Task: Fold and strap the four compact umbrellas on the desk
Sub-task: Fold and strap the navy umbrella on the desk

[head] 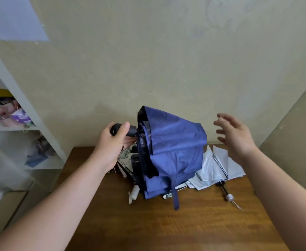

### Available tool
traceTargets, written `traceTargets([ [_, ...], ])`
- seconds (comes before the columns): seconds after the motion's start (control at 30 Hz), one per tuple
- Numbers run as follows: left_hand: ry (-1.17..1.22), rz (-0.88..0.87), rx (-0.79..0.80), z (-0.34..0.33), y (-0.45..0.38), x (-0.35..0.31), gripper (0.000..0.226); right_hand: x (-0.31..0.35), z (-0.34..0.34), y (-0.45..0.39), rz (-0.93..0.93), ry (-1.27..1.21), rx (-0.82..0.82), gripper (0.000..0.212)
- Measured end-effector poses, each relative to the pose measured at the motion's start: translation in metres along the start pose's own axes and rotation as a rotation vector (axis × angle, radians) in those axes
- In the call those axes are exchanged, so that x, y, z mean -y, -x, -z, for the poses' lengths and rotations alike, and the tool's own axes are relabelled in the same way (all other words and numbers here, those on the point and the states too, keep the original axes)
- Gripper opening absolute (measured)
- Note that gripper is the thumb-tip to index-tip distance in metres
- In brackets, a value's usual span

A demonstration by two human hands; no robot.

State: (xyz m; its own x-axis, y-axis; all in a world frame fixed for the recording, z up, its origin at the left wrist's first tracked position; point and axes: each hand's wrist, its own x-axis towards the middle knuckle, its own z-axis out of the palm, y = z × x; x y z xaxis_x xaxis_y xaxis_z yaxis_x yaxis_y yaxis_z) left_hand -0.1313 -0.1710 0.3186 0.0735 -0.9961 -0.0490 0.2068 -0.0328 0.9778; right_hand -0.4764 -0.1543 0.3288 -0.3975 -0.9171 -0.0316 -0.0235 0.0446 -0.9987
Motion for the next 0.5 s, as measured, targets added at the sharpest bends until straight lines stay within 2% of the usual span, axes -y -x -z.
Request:
traceTargets([
  [0.07, -0.064, -0.062, 0.074, -0.007, 0.003, -0.01, 0.017, 0.017, 0.002, 0.0, 0.173, 0.148, 0.103, 0.031],
  [0.1, -0.108, -0.093, 0.097, -0.011, 0.003, -0.013, 0.013, 0.022, 0.002, 0.002, 0.229, 0.254, 0.214, 0.046],
  [0.17, -0.185, -0.155, 0.153, -0.022, 0.003, -0.015, 0.007, 0.027, -0.003, 0.008, 0.238, 0.533, 0.481, 0.087],
  [0.23, -0.251, -0.196, 0.229, -0.034, 0.003, -0.015, 0.009, 0.023, -0.014, 0.019, 0.169, 0.683, 0.74, 0.11],
  [0.3, -0.266, -0.201, 0.277, -0.047, 0.004, -0.016, 0.018, 0.009, -0.025, 0.03, 0.097, 0.648, 0.902, 0.106],
  [0.33, -0.245, -0.193, 0.286, -0.053, 0.004, -0.017, 0.024, 0.0, -0.029, 0.035, 0.077, 0.642, 0.911, 0.102],
  [0.4, -0.21, -0.168, 0.304, -0.061, 0.003, -0.019, 0.03, -0.016, -0.034, 0.043, 0.095, 0.654, 0.796, 0.089],
  [0.5, -0.239, -0.113, 0.349, -0.066, 0.001, -0.016, 0.02, -0.038, -0.031, 0.049, 0.087, 0.578, 0.614, 0.059],
])
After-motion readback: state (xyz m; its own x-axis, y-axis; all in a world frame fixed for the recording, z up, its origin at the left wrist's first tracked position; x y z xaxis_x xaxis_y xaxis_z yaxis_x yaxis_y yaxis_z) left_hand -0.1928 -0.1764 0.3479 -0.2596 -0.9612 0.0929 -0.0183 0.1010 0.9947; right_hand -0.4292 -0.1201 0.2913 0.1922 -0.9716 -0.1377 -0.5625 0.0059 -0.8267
